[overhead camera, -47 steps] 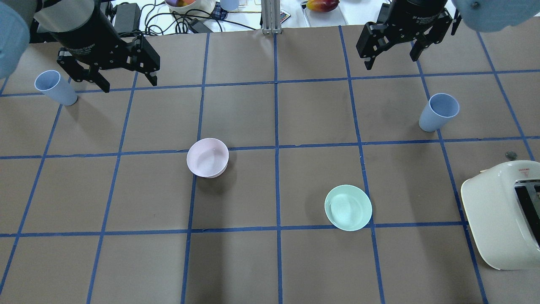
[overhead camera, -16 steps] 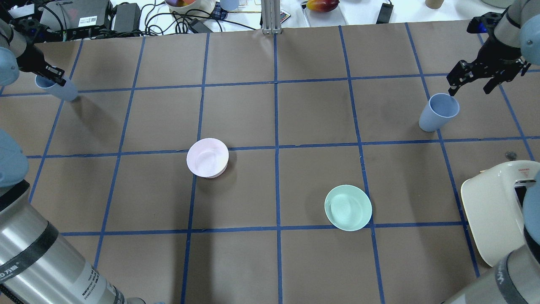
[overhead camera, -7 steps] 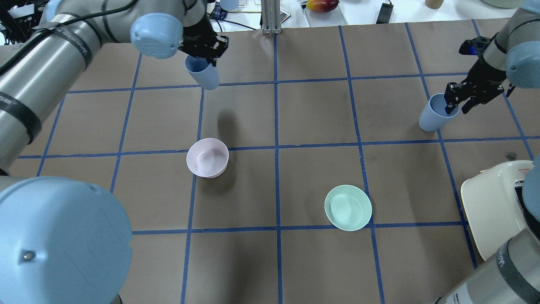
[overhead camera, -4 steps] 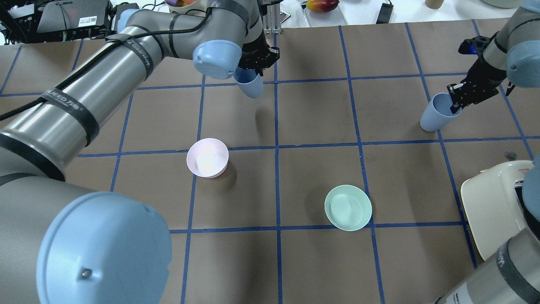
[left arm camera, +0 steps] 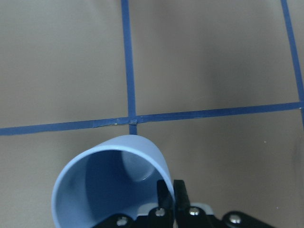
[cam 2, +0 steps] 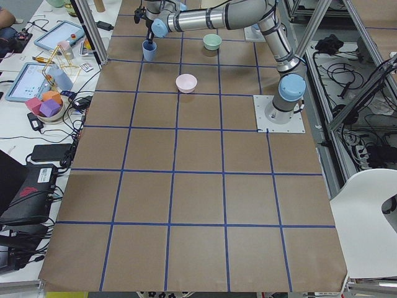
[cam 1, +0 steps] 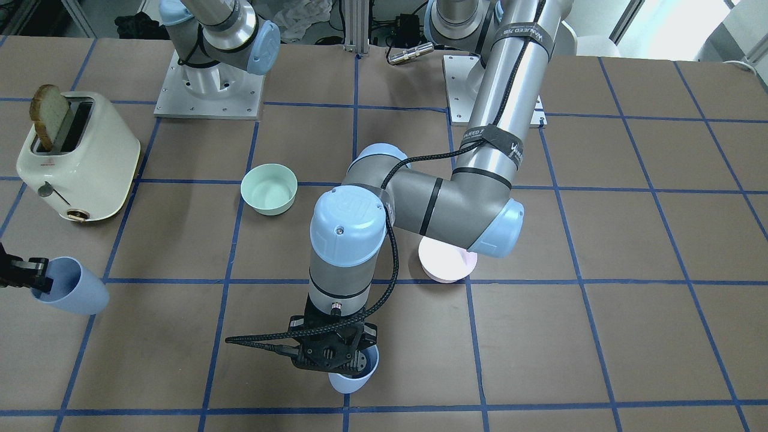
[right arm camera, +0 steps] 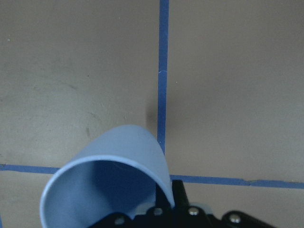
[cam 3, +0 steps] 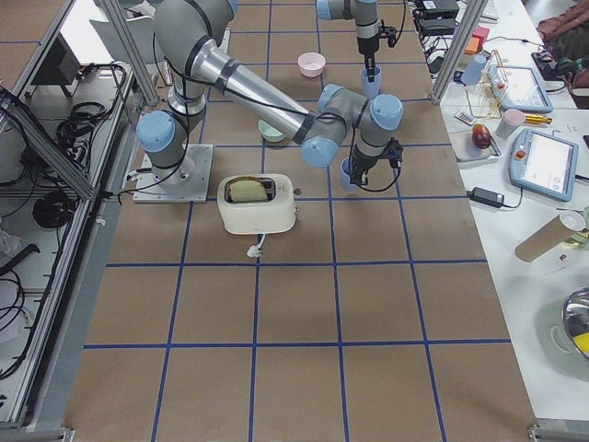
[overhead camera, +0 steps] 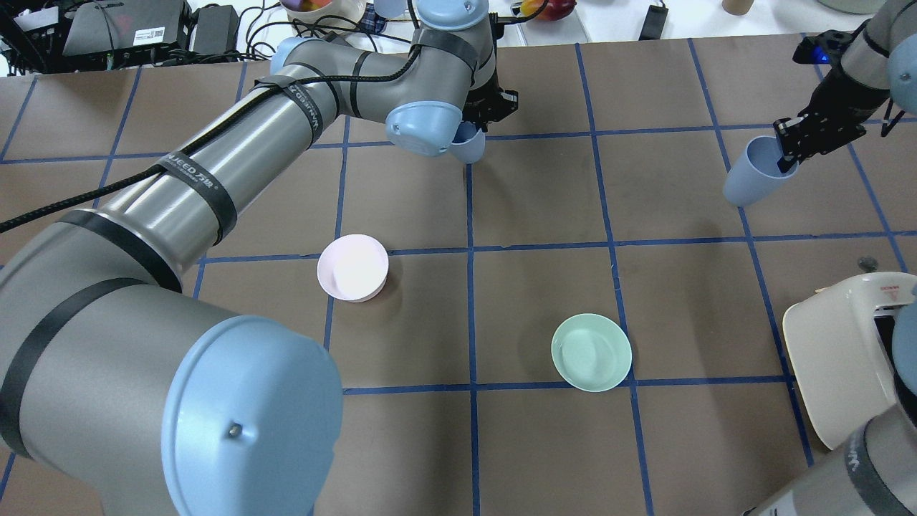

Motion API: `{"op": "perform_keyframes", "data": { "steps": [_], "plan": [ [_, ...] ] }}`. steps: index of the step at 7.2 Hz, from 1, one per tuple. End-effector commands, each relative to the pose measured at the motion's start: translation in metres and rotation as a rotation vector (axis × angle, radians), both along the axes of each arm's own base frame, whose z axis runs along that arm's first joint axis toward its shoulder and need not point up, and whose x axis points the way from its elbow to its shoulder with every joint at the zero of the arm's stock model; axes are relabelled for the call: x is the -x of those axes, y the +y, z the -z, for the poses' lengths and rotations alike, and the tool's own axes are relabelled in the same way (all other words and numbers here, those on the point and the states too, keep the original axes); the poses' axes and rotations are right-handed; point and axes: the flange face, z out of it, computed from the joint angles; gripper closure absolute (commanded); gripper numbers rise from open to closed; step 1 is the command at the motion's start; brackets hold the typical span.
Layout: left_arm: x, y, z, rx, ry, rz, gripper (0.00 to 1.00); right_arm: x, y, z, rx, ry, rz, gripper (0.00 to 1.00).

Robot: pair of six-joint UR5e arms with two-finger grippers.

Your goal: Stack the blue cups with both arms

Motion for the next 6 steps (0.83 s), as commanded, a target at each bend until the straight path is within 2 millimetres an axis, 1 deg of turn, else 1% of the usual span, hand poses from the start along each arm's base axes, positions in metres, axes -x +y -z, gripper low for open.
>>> {"op": "perform_keyframes", "data": {
  "steps": [1,2,3,4,5,6],
  "plan": [
    [-0.001,-0.004,0.023,-0.023,-0.046,-0.013,1.0,-0.002,-0.001,-0.008,-0.011,-0.008,-0.002,1.0],
    [0.0,-0.006,0.03,-0.03,-0.038,-0.023,0.84,-0.003,0.0,-0.013,-0.004,-0.005,-0.002,1.0],
    [0.005,-0.007,0.025,-0.04,0.018,-0.051,0.01,-0.003,0.0,-0.016,-0.001,-0.002,0.0,1.0],
    [0.009,-0.009,0.006,-0.028,0.053,-0.047,0.0,-0.004,0.0,-0.02,0.003,0.0,0.002,1.0],
    [0.002,-0.008,-0.019,-0.043,0.046,-0.051,0.0,-0.011,0.004,-0.036,0.013,0.005,-0.001,1.0],
    [-0.009,-0.005,-0.058,-0.089,0.029,-0.056,0.0,-0.028,0.001,-0.054,0.034,0.021,-0.026,1.0]
  ]
}}
